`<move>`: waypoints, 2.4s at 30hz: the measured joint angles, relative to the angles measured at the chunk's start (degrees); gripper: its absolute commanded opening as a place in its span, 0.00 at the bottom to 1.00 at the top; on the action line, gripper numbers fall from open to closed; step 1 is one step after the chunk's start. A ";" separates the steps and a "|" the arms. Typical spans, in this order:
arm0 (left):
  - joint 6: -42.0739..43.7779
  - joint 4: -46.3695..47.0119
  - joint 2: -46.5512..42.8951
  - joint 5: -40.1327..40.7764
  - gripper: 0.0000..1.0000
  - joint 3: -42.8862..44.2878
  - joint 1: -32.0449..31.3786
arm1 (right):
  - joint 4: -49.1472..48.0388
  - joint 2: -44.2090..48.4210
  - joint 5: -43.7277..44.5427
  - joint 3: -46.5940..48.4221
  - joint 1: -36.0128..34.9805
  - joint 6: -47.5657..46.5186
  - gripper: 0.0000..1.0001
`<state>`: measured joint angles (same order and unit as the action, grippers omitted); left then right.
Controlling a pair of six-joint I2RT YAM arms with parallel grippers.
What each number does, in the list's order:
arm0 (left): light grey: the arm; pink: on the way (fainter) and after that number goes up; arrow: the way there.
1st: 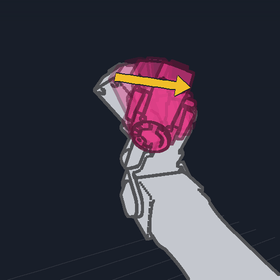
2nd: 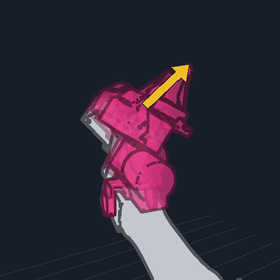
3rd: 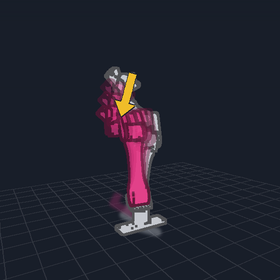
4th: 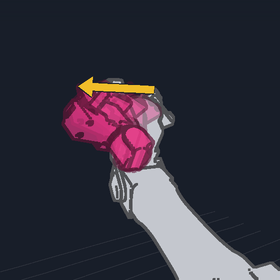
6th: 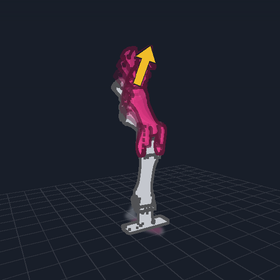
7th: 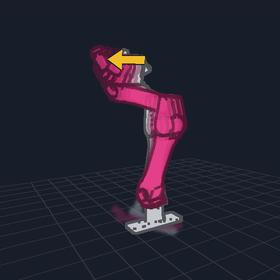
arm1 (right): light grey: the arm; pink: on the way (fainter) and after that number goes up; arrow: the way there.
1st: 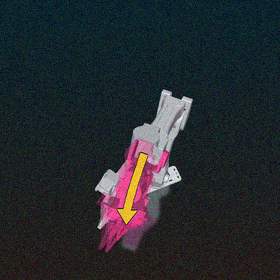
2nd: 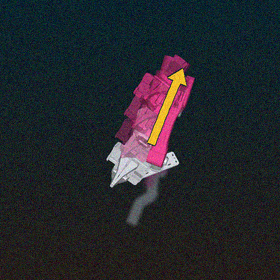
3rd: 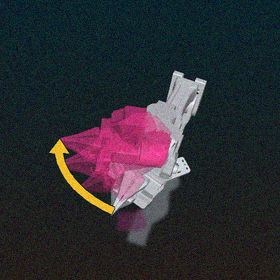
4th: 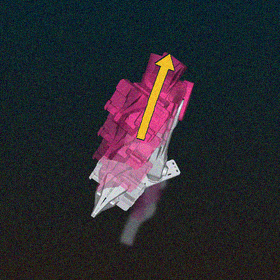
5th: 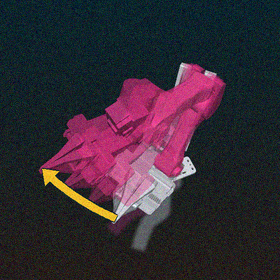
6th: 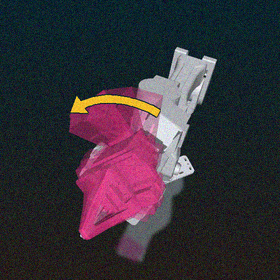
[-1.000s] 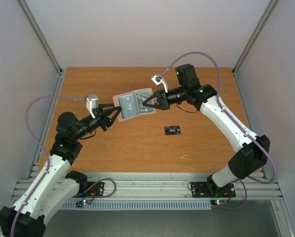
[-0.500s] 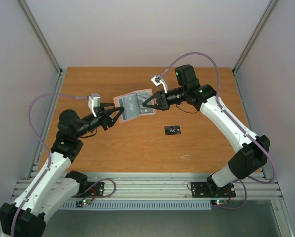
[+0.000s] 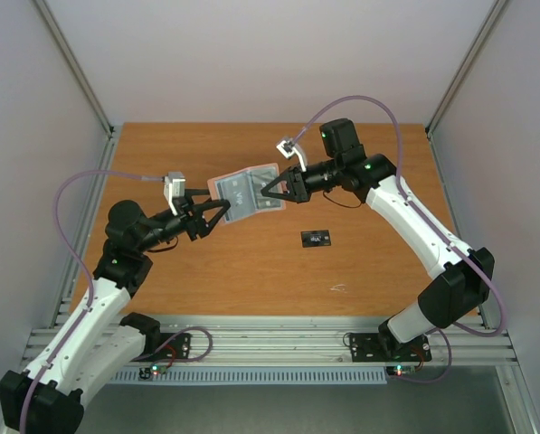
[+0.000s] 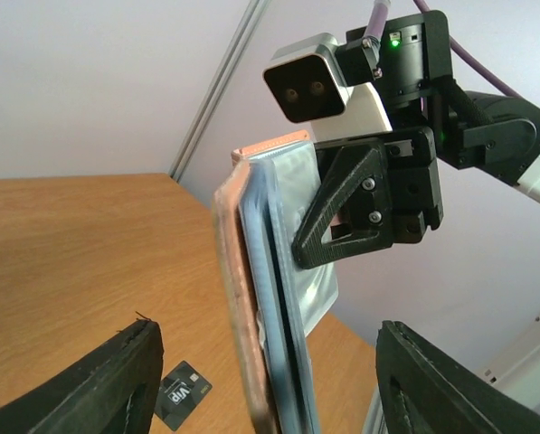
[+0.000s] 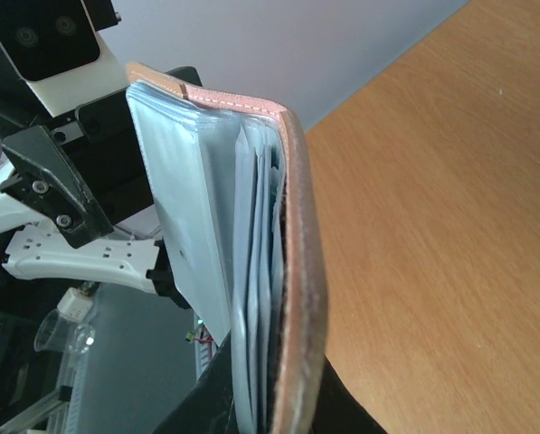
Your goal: Take the credit cards out of the card holder
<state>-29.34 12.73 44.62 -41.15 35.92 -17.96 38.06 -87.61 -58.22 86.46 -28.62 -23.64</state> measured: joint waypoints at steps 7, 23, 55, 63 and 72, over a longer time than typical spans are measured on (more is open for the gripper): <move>-0.09 0.44 0.00 -1.11 0.36 0.00 0.00 | 1.49 0.00 0.57 0.50 0.00 -0.90 0.01; 0.33 0.09 0.00 0.22 0.16 0.00 0.00 | 2.29 0.00 0.28 0.70 0.00 -1.60 0.02; 4.11 -0.48 -0.02 0.52 0.00 0.00 -1.49 | 5.18 -3.23 2.82 6.05 -4.24 -3.28 0.18; 6.56 -6.88 -0.17 7.32 0.00 0.07 -1.64 | 5.55 -1.81 7.32 5.40 1.70 -1.77 0.31; 12.20 -13.49 -0.17 17.66 0.00 0.07 -1.64 | 5.16 1.68 11.15 5.38 -2.80 -2.45 0.35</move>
<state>-17.15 -0.75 44.45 -23.49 35.99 -19.59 43.22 -85.93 -47.07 91.83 -31.42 -26.09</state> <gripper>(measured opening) 0.065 0.349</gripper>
